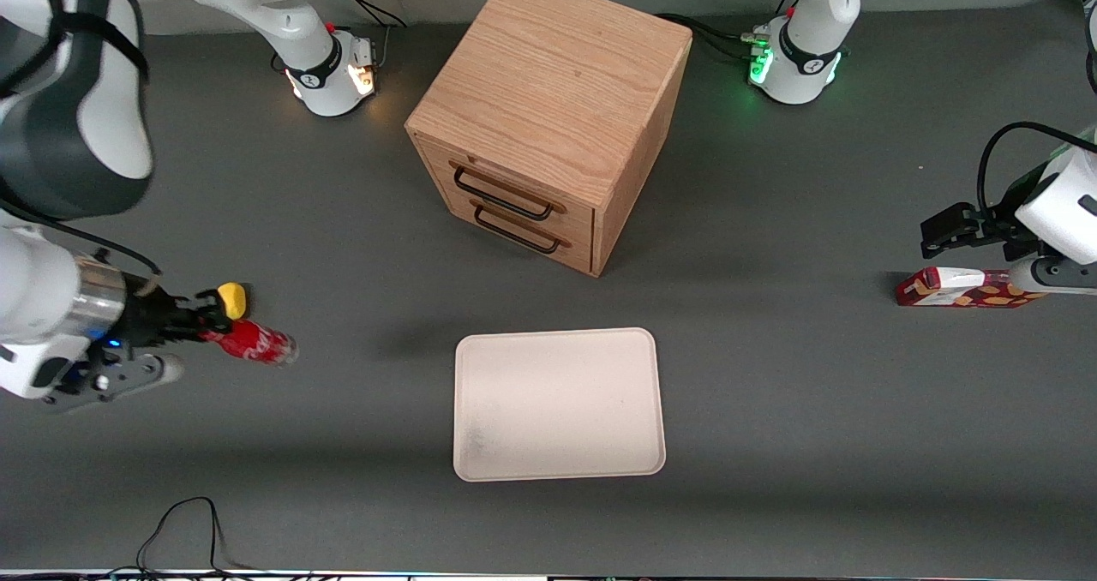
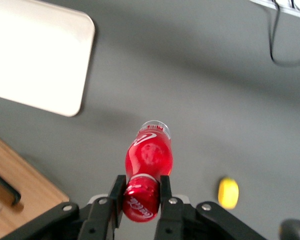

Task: Place coke bottle on tray
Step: 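Lift the bottle and carry it toward the cream tray, then lower the bottle onto the tray's edge and stand it upright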

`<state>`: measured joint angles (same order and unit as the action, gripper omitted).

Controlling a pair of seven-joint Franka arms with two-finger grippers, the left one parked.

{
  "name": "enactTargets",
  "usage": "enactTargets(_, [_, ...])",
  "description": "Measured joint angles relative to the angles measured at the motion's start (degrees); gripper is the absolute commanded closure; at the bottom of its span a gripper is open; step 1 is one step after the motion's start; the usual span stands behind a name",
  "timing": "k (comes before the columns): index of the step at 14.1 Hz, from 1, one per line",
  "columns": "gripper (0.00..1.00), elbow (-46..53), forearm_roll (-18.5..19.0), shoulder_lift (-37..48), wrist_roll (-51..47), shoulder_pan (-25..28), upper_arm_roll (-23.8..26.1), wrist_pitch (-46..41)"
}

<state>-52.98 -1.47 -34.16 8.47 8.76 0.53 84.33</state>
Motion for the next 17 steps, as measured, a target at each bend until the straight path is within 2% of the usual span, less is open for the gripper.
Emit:
enactTargets(2, [1.0,0.4,1.6,-2.2,0.0,3.6,0.1,4.5])
enactTargets(5, [1.0,0.6,2.0,-5.3,0.0,7.1,0.2,11.4])
enactTargets(11, [1.0,0.8,2.0,-11.3,0.0,8.0,5.4,22.7])
enactTargets(17, [1.0,1.2,2.2,-15.2,0.0,12.1,5.9,27.2])
